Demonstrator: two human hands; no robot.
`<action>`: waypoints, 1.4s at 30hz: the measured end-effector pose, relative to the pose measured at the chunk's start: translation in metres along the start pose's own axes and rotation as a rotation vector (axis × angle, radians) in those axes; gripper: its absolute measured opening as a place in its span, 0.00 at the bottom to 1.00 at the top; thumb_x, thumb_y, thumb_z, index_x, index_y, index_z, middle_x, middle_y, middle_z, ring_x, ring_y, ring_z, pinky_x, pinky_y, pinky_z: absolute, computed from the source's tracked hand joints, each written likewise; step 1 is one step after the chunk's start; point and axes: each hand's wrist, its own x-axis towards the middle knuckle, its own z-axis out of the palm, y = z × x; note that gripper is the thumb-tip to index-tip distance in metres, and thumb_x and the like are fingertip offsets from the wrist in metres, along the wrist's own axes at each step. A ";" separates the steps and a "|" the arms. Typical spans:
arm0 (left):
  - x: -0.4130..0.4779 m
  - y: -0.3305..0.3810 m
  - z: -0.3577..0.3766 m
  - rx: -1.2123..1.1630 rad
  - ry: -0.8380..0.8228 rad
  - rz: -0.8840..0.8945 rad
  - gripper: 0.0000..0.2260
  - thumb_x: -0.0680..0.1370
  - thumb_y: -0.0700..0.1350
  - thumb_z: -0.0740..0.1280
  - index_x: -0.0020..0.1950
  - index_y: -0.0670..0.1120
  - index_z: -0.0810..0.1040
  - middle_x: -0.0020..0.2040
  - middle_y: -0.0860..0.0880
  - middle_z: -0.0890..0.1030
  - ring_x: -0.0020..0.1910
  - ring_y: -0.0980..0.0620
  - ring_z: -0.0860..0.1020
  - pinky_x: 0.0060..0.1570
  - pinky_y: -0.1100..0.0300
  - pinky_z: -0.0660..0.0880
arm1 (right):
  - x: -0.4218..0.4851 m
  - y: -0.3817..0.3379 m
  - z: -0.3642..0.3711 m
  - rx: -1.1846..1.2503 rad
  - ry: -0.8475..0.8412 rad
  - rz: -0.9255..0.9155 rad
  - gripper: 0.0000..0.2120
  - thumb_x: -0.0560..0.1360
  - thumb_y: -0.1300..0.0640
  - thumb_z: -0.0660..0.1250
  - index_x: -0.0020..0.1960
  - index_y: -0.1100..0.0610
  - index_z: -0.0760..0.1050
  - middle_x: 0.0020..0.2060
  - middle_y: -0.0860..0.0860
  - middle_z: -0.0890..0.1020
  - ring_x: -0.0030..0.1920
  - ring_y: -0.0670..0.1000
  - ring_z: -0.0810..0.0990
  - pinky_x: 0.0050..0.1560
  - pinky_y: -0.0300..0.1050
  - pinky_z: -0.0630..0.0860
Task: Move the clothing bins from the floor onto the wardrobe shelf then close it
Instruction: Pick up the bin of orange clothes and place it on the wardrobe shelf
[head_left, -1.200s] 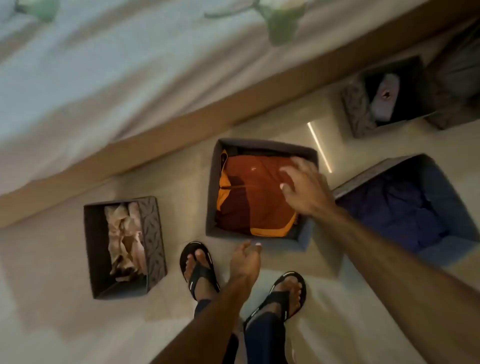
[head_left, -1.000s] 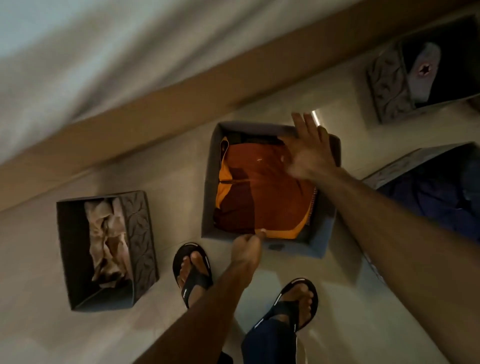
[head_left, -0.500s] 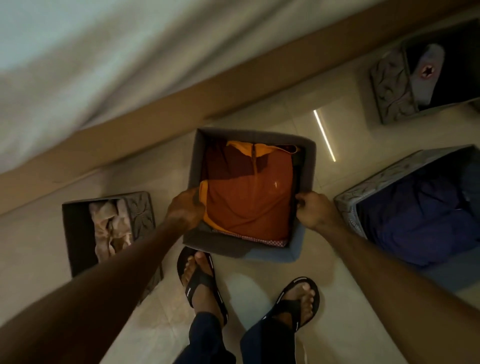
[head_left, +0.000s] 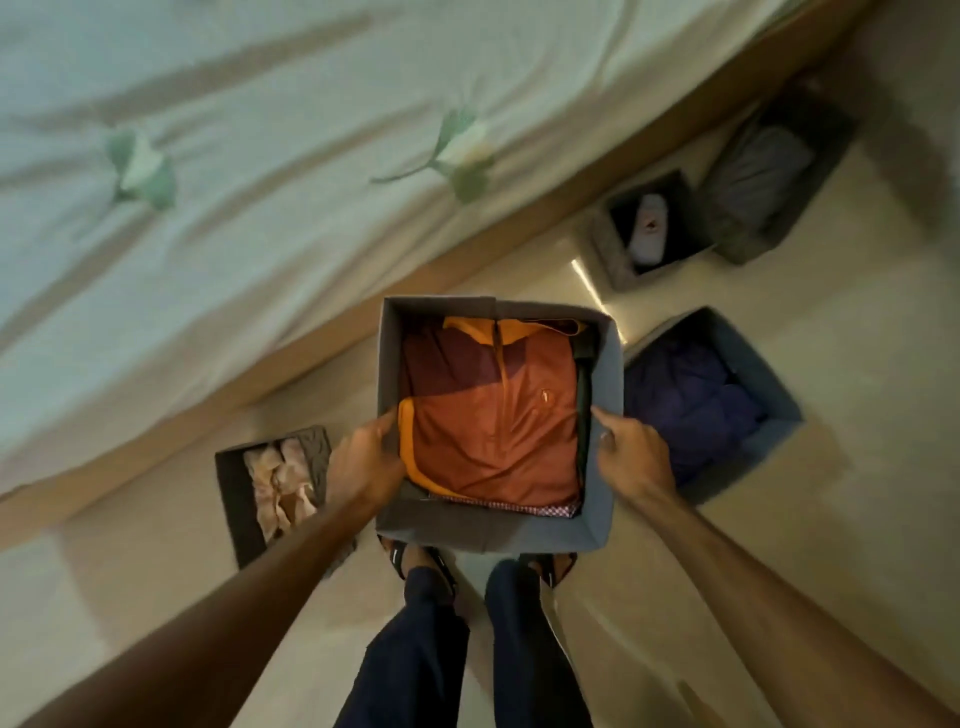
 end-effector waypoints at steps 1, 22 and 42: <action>-0.034 0.021 -0.019 0.004 -0.001 0.017 0.22 0.74 0.58 0.57 0.67 0.57 0.74 0.58 0.45 0.83 0.55 0.41 0.81 0.51 0.52 0.77 | -0.033 -0.001 -0.029 0.005 0.022 0.006 0.22 0.78 0.64 0.57 0.71 0.54 0.70 0.61 0.59 0.80 0.56 0.61 0.80 0.51 0.48 0.76; -0.273 0.323 -0.151 0.247 -0.106 0.534 0.32 0.69 0.42 0.64 0.73 0.58 0.68 0.64 0.46 0.80 0.49 0.46 0.83 0.49 0.51 0.81 | -0.354 0.026 -0.302 0.355 0.526 0.378 0.24 0.78 0.65 0.61 0.73 0.54 0.67 0.66 0.56 0.76 0.56 0.58 0.81 0.52 0.44 0.77; -0.435 0.733 0.055 0.512 -0.418 1.369 0.23 0.73 0.46 0.66 0.68 0.55 0.76 0.62 0.45 0.81 0.60 0.43 0.79 0.61 0.52 0.76 | -0.485 0.240 -0.470 0.638 1.356 1.004 0.18 0.78 0.64 0.61 0.65 0.51 0.77 0.61 0.54 0.81 0.58 0.59 0.80 0.53 0.46 0.75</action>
